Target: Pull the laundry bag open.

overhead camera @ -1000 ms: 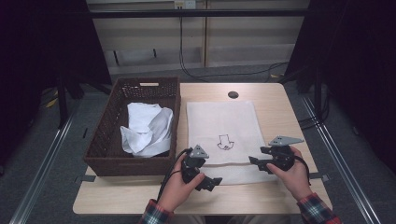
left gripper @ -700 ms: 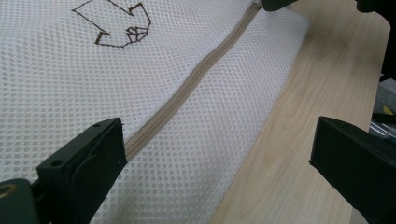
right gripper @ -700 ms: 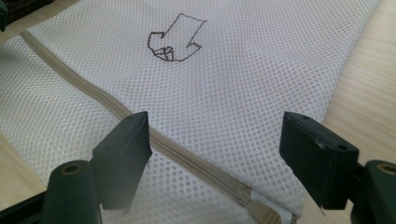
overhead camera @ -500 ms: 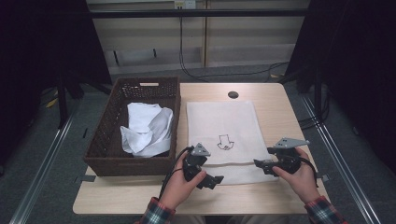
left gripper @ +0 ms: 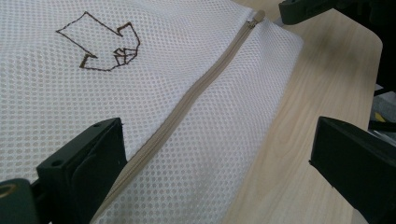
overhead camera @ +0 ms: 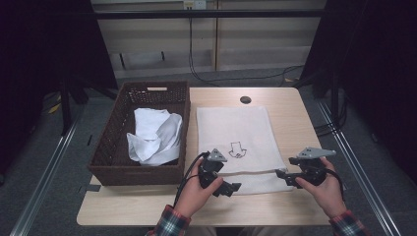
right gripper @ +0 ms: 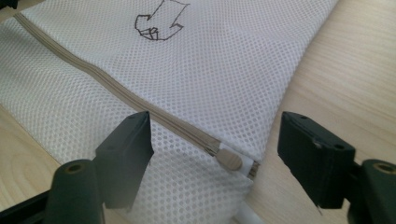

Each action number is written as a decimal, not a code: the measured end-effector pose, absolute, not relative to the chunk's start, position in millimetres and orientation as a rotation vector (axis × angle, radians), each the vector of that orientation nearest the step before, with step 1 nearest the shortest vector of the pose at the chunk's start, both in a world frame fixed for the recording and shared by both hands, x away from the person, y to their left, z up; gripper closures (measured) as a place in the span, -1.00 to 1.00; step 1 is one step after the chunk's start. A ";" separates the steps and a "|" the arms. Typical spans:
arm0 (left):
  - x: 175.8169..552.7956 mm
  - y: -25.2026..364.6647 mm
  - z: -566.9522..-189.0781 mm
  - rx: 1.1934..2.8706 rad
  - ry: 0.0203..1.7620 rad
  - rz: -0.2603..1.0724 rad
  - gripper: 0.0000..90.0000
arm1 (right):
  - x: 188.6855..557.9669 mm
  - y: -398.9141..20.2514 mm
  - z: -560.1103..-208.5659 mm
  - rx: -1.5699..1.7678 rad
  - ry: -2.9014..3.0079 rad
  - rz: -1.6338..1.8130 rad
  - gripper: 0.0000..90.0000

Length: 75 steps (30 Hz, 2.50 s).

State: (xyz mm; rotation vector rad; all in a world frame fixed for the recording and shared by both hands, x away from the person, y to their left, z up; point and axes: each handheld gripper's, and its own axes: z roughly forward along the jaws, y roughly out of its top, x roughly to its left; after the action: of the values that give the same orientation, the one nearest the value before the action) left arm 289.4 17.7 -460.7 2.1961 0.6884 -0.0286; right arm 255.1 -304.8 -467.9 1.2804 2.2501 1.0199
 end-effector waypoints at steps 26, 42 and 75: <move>299.0 -1.7 -469.4 2.208 0.681 -0.065 -0.94 | 243.8 -323.2 -490.6 1.500 2.270 0.972 0.20; 301.6 -9.4 -466.9 2.199 0.675 -0.078 -0.94 | 241.6 -305.4 -490.4 1.466 2.268 0.809 0.64; 317.4 -36.3 -467.6 2.129 0.751 -0.229 -0.95 | 241.9 -305.3 -476.1 1.465 2.277 0.964 0.97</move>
State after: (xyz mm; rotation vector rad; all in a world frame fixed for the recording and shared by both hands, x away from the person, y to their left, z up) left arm 317.4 -36.3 -467.6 2.1287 0.7510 -0.2291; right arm 241.9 -305.3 -476.1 1.4652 2.2774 0.9643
